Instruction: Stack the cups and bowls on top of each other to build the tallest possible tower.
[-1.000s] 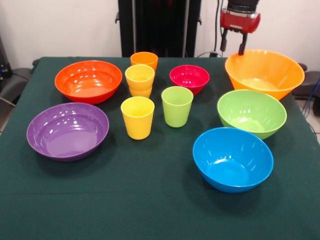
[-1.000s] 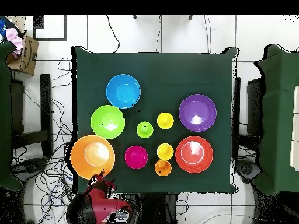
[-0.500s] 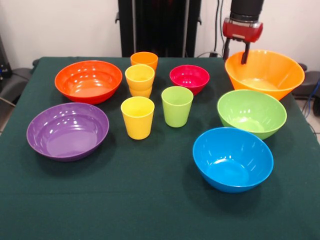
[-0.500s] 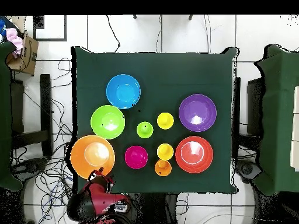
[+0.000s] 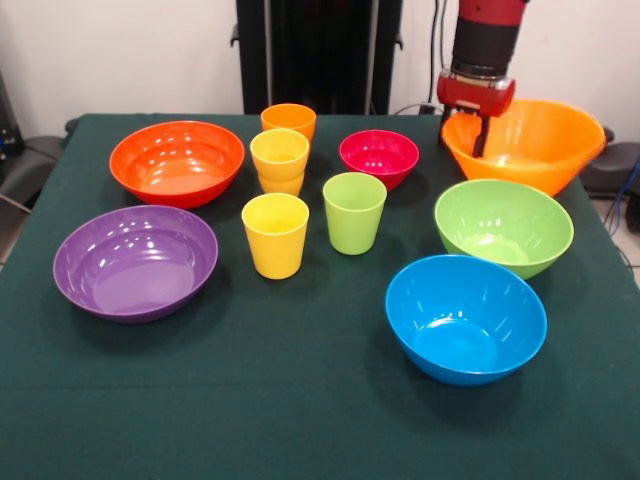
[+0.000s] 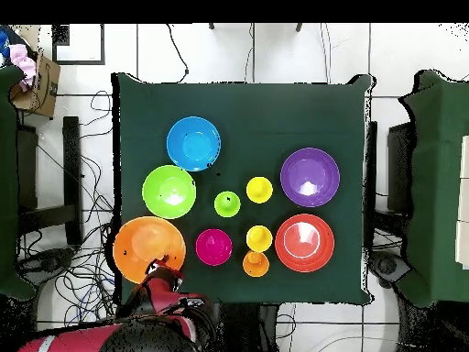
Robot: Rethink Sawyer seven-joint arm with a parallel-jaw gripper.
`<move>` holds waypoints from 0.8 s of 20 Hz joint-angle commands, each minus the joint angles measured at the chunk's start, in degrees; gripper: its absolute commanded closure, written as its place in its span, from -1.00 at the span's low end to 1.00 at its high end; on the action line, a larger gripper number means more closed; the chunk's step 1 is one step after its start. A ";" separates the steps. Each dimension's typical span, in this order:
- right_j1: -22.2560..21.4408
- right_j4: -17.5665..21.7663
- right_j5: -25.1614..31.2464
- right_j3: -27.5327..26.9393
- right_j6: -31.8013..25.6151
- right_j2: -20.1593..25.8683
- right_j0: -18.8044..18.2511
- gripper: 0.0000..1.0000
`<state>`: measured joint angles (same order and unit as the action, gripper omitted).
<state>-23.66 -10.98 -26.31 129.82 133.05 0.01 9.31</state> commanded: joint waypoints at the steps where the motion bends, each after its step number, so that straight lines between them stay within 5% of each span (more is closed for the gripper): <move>1: 7.42 2.40 -3.56 -10.91 7.47 3.61 -2.36 -1.00; 10: 9.23 3.61 -3.50 -14.05 5.62 2.59 -2.13 -1.00; 11: 9.29 3.05 -3.89 -14.54 5.12 1.39 -0.95 1.00; 16: 8.91 3.04 -3.55 -14.60 4.78 0.74 -0.26 1.00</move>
<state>-21.53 -4.35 -31.05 128.77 133.07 -1.15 8.44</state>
